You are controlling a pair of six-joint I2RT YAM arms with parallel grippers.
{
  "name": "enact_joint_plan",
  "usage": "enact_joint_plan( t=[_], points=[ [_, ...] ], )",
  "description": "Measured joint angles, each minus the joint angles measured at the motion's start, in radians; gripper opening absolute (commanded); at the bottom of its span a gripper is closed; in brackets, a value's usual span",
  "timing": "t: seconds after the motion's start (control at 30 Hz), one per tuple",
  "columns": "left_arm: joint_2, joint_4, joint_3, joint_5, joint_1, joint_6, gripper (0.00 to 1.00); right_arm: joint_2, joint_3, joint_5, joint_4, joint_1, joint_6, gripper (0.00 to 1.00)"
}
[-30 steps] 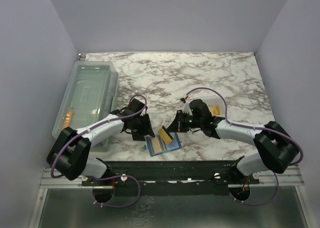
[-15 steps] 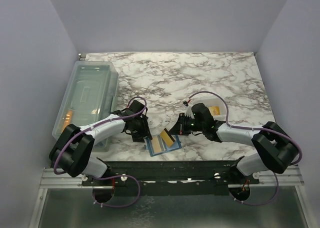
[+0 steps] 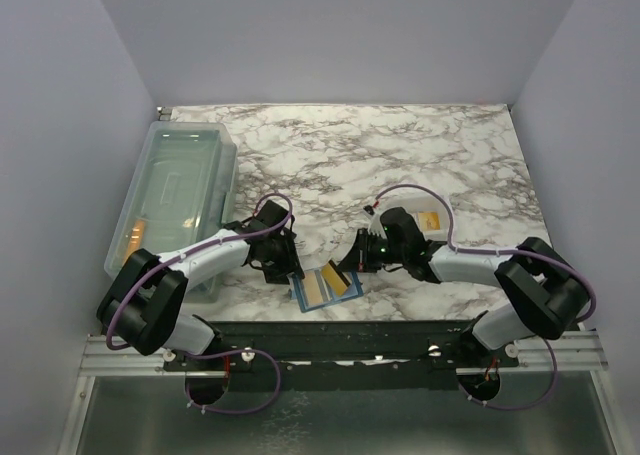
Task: Put the credit cards into the card holder
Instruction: Insert the credit card into the card holder.
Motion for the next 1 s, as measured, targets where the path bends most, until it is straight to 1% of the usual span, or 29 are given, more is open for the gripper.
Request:
enact_joint_plan(
  t=[0.17, 0.4, 0.57, 0.73, 1.0],
  points=[
    [-0.002, 0.002, -0.002, 0.000, 0.000, 0.000, 0.49, 0.028, 0.000, -0.018, 0.009, 0.000, -0.006, 0.00],
    [-0.008, 0.007, -0.008, 0.000, 0.000, 0.000, 0.49, 0.065, -0.016, -0.053, 0.084, 0.000, -0.006, 0.00],
    [-0.014, 0.011, -0.012, 0.000, 0.000, -0.001, 0.49, 0.073, -0.060, -0.053, 0.176, 0.000, -0.006, 0.00],
    [-0.033, 0.014, -0.026, -0.006, 0.000, -0.009, 0.50, 0.117, -0.110, -0.053, 0.297, 0.000, 0.009, 0.00],
    [-0.066, 0.008, -0.045, -0.019, 0.000, -0.049, 0.57, 0.146, -0.161, -0.052, 0.447, 0.000, 0.049, 0.00]
  ],
)
